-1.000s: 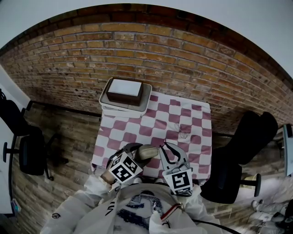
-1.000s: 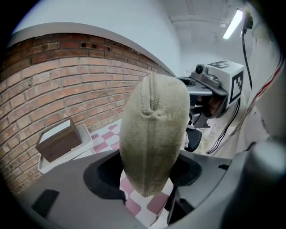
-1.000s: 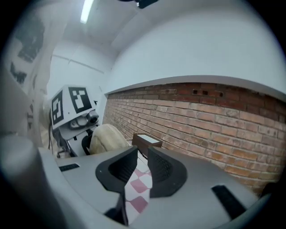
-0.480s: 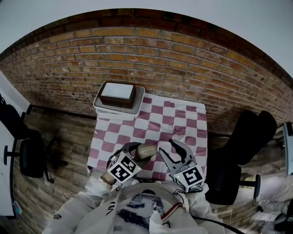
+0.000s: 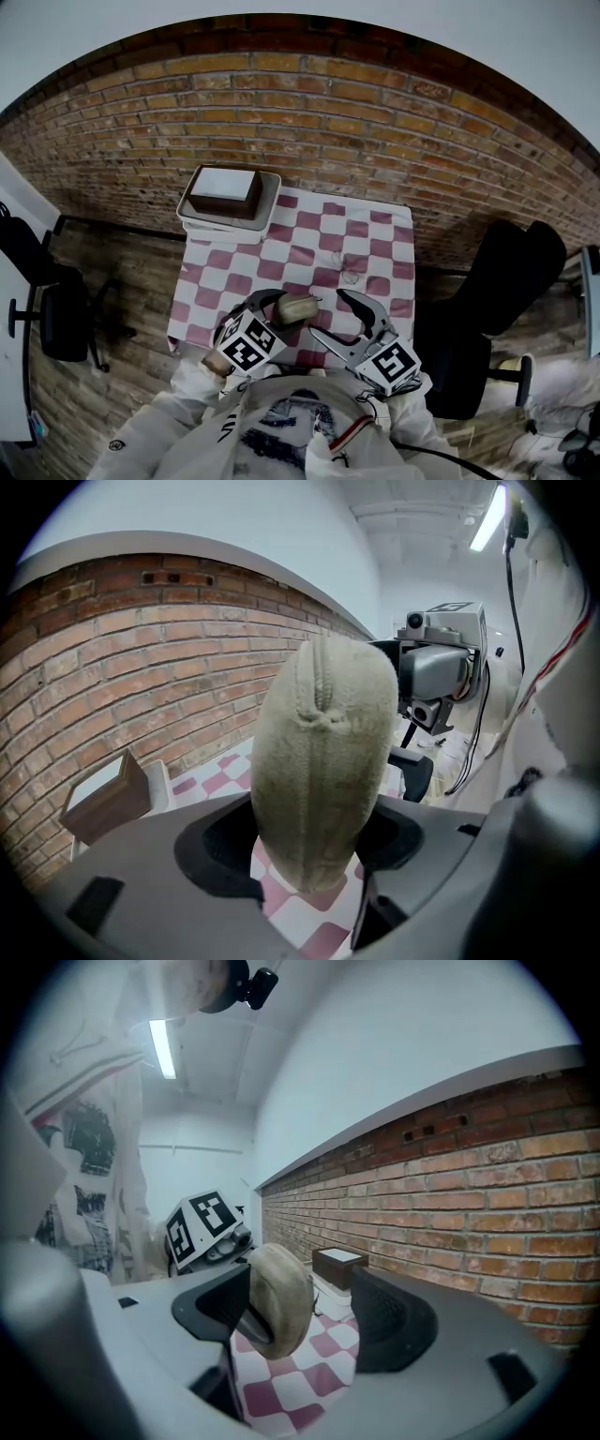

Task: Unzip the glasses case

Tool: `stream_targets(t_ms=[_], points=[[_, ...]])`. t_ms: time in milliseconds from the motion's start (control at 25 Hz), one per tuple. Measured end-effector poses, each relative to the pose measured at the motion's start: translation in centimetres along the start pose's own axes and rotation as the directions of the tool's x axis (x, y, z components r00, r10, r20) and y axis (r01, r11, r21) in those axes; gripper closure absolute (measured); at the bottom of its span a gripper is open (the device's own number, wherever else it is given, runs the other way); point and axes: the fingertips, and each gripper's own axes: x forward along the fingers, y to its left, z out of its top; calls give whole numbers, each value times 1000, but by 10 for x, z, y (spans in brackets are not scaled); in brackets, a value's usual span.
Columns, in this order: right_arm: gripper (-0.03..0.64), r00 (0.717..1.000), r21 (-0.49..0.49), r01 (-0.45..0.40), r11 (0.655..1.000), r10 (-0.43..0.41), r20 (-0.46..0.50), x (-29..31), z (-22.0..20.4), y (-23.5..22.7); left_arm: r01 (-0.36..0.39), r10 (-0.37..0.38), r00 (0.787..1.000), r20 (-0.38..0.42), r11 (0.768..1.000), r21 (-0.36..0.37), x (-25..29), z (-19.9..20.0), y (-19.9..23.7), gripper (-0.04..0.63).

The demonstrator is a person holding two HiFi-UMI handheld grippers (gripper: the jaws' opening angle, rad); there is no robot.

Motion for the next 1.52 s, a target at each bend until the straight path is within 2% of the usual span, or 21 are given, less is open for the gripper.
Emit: stream_targets(t_ms=[120, 320, 600, 1120, 1200, 1520], points=[[288, 998, -23, -61, 998, 61, -17, -2, 2, 5, 8, -8, 1000, -8, 1000, 22, 8, 7, -9, 311], [288, 991, -100, -118, 988, 111, -74, -8, -2, 2, 15, -15, 1000, -15, 998, 59, 18, 21, -24, 311], [291, 962, -165, -256, 952, 234, -142, -24, -12, 9, 41, -35, 999, -40, 987, 156, 30, 32, -51, 311], [295, 944, -208, -312, 927, 279, -173, -40, -24, 12, 74, -62, 996, -66, 975, 208, 45, 44, -79, 311], [319, 942, -217, -317, 923, 282, -180, -44, -25, 12, 80, -67, 996, -67, 974, 213, 47, 46, -82, 311], [331, 947, -219, -312, 925, 283, -155, -51, -23, 11, 87, -75, 995, -59, 968, 234, 51, 50, -86, 311]])
